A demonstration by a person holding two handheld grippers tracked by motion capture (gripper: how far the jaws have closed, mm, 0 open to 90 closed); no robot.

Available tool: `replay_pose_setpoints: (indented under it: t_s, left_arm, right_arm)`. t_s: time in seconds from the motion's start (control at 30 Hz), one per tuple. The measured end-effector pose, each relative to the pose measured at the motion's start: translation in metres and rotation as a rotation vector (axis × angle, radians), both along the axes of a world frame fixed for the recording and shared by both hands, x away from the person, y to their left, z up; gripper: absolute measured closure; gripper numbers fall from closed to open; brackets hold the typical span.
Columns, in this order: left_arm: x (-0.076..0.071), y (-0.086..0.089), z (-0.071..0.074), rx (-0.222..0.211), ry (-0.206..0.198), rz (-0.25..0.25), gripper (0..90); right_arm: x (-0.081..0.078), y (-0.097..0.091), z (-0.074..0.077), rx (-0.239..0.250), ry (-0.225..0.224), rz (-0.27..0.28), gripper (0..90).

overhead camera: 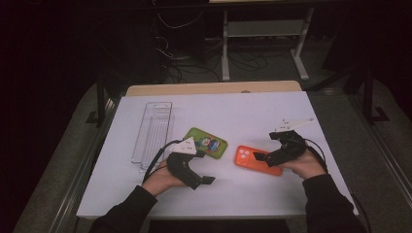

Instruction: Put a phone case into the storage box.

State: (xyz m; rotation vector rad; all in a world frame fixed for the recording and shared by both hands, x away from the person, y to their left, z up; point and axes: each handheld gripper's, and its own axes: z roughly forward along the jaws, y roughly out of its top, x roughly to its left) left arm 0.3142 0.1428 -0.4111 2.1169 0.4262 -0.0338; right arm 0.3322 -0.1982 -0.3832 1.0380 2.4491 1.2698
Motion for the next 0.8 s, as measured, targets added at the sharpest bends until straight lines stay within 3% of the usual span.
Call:
replay_pose_setpoints:
  t_s: [0.07, 0.37, 0.8]
  left_arm:
    - [0.000, 0.000, 0.000, 0.003, -0.003, -0.001, 0.0]
    - [0.001, 0.001, -0.001, -0.003, -0.003, -0.003, 0.0]
    - [0.001, 0.000, -0.002, 0.006, -0.014, -0.015, 0.0]
  right_arm:
    - [0.010, 0.000, 0.004, 0.008, -0.006, 0.004, 0.0]
    - [0.026, 0.003, 0.005, 0.019, -0.004, 0.013, 0.0]
    - [0.031, 0.001, 0.005, -0.046, -0.002, 0.098, 0.0]
